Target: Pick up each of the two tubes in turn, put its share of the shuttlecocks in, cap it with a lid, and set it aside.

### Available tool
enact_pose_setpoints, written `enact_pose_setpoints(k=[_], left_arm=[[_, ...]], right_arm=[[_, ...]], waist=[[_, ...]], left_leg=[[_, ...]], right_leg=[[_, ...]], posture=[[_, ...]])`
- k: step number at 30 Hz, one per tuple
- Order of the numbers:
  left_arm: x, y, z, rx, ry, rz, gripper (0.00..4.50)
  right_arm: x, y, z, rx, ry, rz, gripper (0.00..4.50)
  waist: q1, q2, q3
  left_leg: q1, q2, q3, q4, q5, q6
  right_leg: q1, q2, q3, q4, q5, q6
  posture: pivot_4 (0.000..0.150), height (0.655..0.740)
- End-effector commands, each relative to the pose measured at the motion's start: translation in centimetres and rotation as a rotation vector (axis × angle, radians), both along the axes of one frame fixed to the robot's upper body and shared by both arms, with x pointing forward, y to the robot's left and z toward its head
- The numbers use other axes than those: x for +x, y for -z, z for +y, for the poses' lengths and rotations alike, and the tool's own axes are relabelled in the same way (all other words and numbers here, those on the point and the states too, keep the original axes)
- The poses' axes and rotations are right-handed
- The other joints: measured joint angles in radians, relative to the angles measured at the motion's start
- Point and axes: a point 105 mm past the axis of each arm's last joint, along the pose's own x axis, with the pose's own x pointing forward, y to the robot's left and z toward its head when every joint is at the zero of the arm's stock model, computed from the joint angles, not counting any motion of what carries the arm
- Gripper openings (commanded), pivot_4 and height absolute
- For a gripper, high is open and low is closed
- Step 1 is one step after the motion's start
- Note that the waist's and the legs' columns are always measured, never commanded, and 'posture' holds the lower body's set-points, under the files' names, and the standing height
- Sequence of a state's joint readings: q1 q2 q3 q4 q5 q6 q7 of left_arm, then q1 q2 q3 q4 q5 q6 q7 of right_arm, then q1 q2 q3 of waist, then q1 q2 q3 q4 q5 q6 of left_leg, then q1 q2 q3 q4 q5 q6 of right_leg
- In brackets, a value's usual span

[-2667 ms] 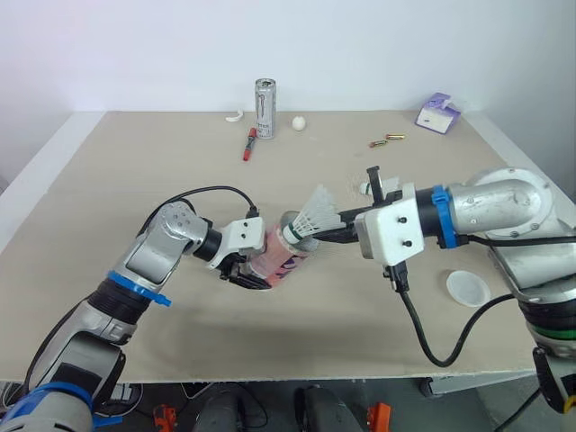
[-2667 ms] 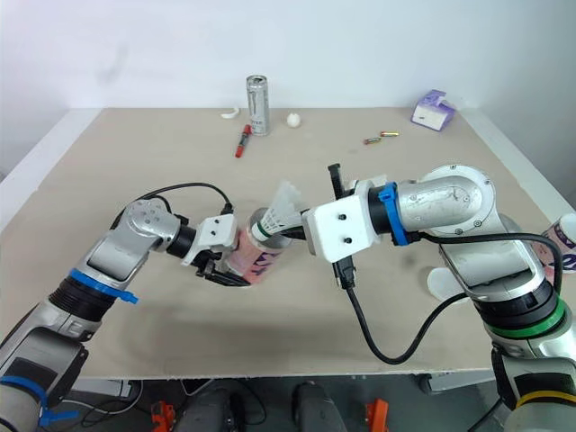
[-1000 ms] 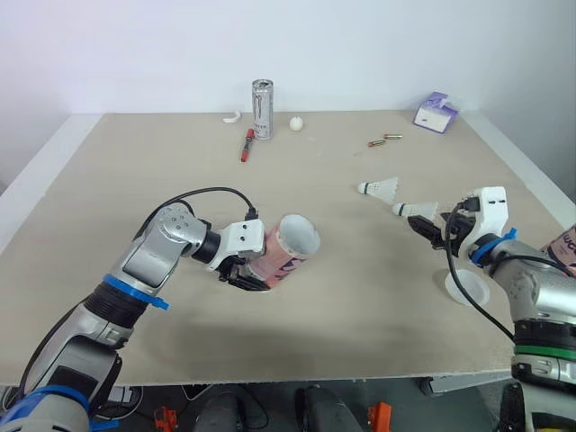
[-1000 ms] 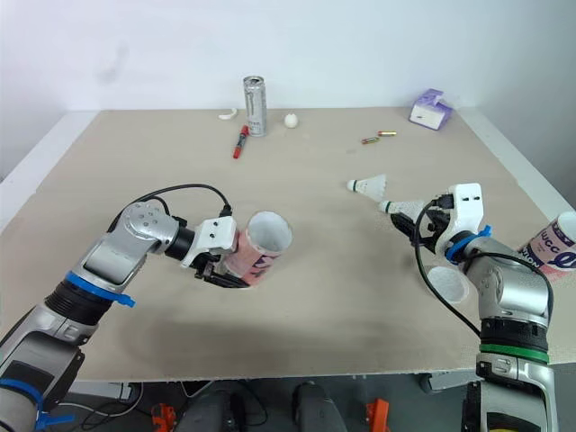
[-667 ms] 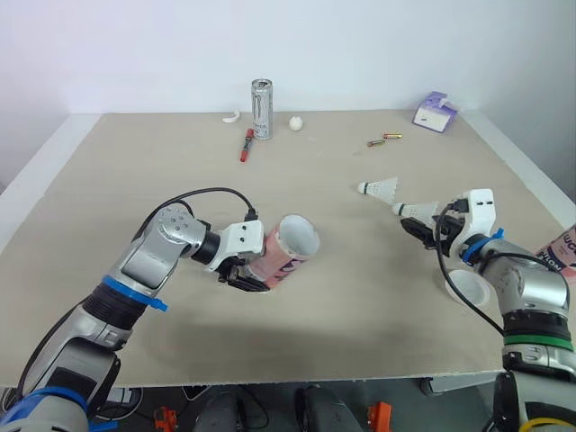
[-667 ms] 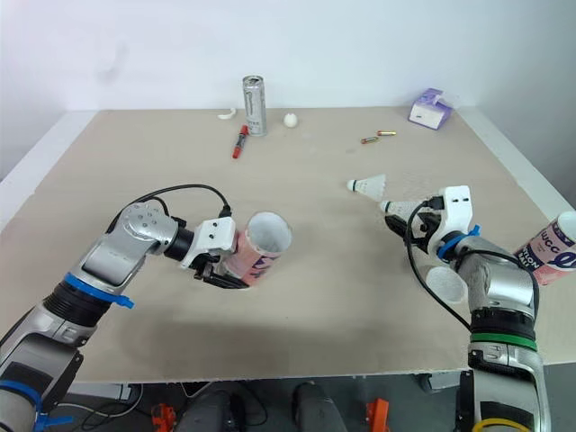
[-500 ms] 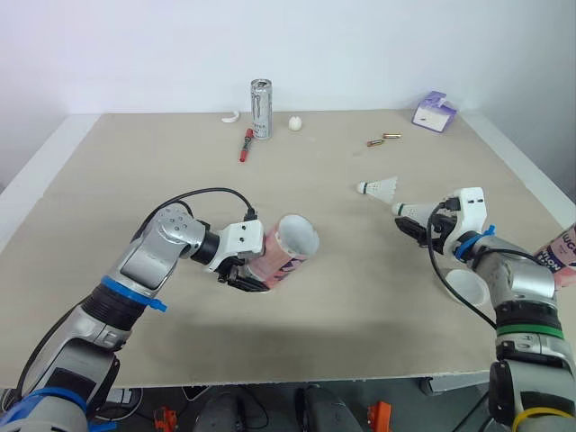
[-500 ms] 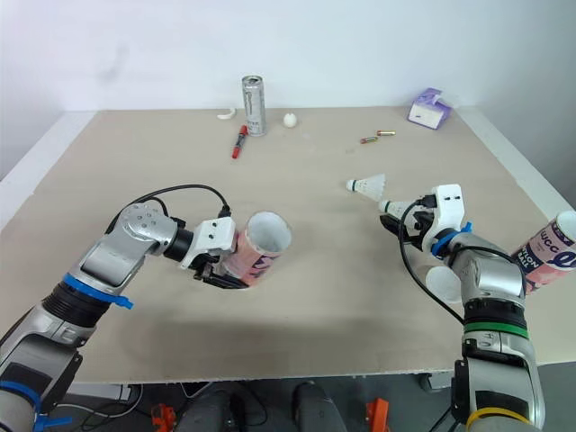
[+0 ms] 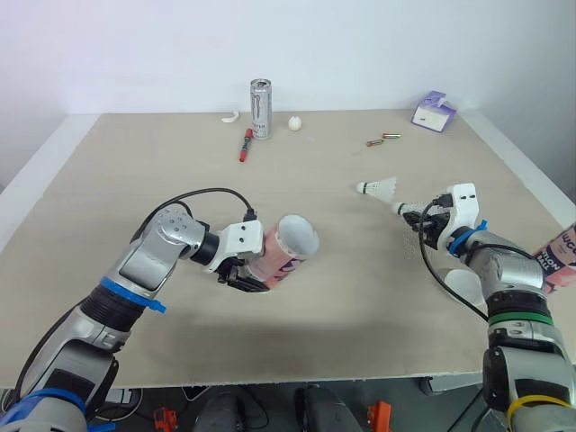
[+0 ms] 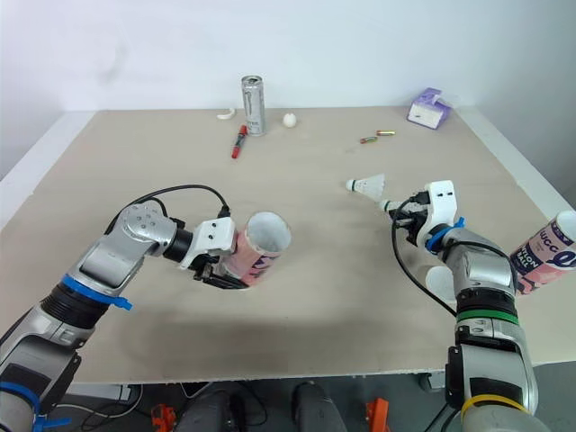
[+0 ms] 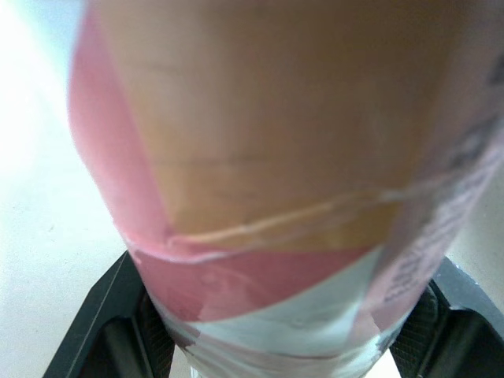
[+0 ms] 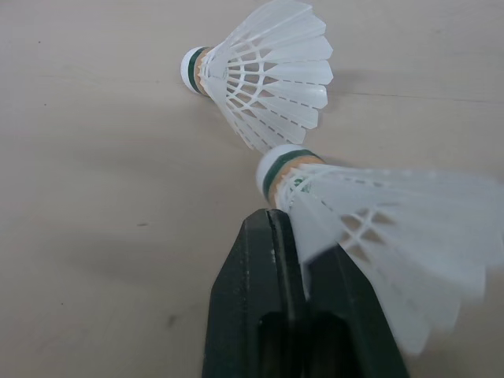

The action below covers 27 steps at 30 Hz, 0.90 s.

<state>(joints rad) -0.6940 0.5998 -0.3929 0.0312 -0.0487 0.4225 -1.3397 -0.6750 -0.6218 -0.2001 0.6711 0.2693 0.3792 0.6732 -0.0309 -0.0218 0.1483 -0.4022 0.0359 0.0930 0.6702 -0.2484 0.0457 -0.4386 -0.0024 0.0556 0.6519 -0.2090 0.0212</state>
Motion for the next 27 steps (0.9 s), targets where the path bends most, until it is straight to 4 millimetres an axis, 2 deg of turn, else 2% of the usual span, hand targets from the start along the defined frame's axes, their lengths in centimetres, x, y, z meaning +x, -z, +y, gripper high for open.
enact_pose_setpoints(k=[1,7,9,10,14,16,18,22,27], left_arm=[[-0.7,2.5,0.7,0.068,-0.016,0.087,2.98],[-0.7,2.5,0.7,0.067,-0.013,0.087,2.98],[-0.7,2.4,0.7,0.065,-0.013,0.086,2.98],[-0.6,2.4,0.7,0.065,-0.012,0.085,2.98],[-0.6,2.4,0.8,0.067,-0.010,0.085,2.98],[-0.6,2.4,0.9,0.069,-0.007,0.085,2.98],[-0.6,2.4,0.9,0.071,-0.004,0.085,2.98],[-0.6,2.4,0.8,0.071,-0.003,0.084,2.98],[-0.5,2.3,0.5,0.063,-0.002,0.084,2.98]], right_arm=[[-0.1,-1.7,-0.5,-0.007,0.007,-0.064,0.05],[-1.8,-3.4,-0.7,-0.104,-0.010,-0.121,0.05],[-2.8,-4.7,-0.1,-0.182,-0.054,-0.160,0.05],[-3.5,-6.1,0.7,-0.245,-0.099,-0.199,0.05],[-5.9,-11.5,4.5,-0.437,-0.298,-0.365,0.05],[-8.2,-15.6,8.6,-0.540,-0.497,-0.522,0.05],[-10.9,-17.4,12.3,-0.627,-0.706,-0.614,0.05],[-13.1,-16.9,14.8,-0.769,-0.896,-0.627,0.05],[-14.7,-14.7,16.8,-0.970,-1.090,-0.628,0.05]], waist=[[0.000,0.000,0.000],[0.001,0.000,0.000],[-0.001,0.001,0.000],[0.000,0.001,0.000],[-0.003,0.004,0.000],[-0.005,0.004,-0.001],[-0.005,0.005,0.000],[0.004,-0.004,-0.005],[0.004,-0.004,-0.004]], left_leg=[[0.000,0.000,0.000,0.000,0.000,0.000],[0.000,0.000,0.000,0.000,0.000,0.000],[0.000,0.000,0.000,0.000,0.000,0.001],[0.000,0.000,0.000,0.000,-0.001,0.001],[0.000,-0.001,0.000,0.000,-0.001,0.001],[0.001,-0.001,0.000,0.000,-0.001,0.001],[0.001,0.000,0.000,0.000,-0.001,0.001],[0.001,0.002,-0.004,0.000,-0.001,0.001],[0.001,0.001,-0.001,0.000,-0.002,0.001]], right_leg=[[0.000,0.000,0.000,0.000,0.000,0.000],[0.000,0.000,0.000,0.000,0.000,0.000],[0.000,-0.001,0.000,0.000,-0.001,0.001],[0.000,-0.001,0.000,0.000,-0.001,0.001],[0.000,-0.001,0.000,0.000,-0.001,0.002],[0.000,0.000,0.000,0.000,-0.001,0.002],[0.000,0.000,0.000,0.001,-0.001,0.001],[0.001,0.001,-0.006,0.000,-0.003,-0.003],[0.000,-0.001,-0.003,0.000,-0.005,-0.004]], posture=[[0.150,0.7400],[0.150,0.7400],[0.150,0.7400],[0.150,0.7400],[0.150,0.7400],[0.150,0.7400],[0.150,0.7400],[0.150,0.7400],[0.150,0.7400]])
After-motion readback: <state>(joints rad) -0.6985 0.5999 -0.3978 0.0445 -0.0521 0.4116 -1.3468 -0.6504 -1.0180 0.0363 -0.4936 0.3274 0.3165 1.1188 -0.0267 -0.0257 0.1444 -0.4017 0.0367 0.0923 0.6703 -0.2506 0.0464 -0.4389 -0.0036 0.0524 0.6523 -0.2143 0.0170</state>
